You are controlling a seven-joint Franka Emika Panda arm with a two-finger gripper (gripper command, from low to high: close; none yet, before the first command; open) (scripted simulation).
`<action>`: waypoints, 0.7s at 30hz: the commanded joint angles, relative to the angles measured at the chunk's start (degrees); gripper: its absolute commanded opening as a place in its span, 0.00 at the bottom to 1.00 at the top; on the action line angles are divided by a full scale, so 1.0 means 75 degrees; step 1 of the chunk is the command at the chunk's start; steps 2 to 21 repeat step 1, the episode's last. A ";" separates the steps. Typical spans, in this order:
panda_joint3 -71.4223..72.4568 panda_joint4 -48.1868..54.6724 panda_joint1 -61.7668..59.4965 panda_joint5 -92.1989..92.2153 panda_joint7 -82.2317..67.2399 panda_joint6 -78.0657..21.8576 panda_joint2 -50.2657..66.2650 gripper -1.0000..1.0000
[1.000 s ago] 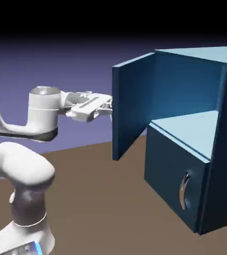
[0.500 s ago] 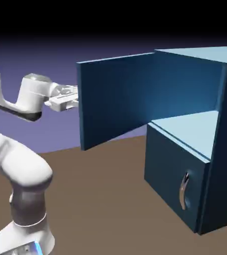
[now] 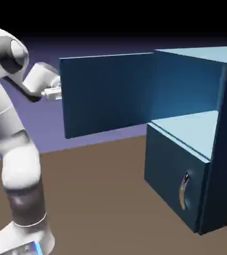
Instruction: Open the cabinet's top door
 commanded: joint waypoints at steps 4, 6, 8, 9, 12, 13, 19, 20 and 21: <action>0.0305 0.0102 -0.0259 0.0001 0.0101 -0.0119 0.0145 0.00; 0.0305 0.0102 -0.0259 0.0001 0.0101 -0.0119 0.0145 0.00; 0.0305 0.0102 -0.0259 0.0001 0.0101 -0.0119 0.0145 0.00; 0.0305 0.0102 -0.0259 0.0001 0.0101 -0.0119 0.0145 0.00; 0.0305 0.0102 -0.0259 0.0001 0.0101 -0.0119 0.0145 0.00; 0.0305 0.0102 -0.0259 0.0001 0.0101 -0.0119 0.0145 0.00; 0.0305 0.0102 -0.0259 0.0001 0.0101 -0.0119 0.0145 0.00; 0.0305 0.0102 -0.0259 0.0001 0.0101 -0.0119 0.0145 0.00; 0.0305 0.0102 -0.0259 0.0001 0.0101 -0.0119 0.0145 0.00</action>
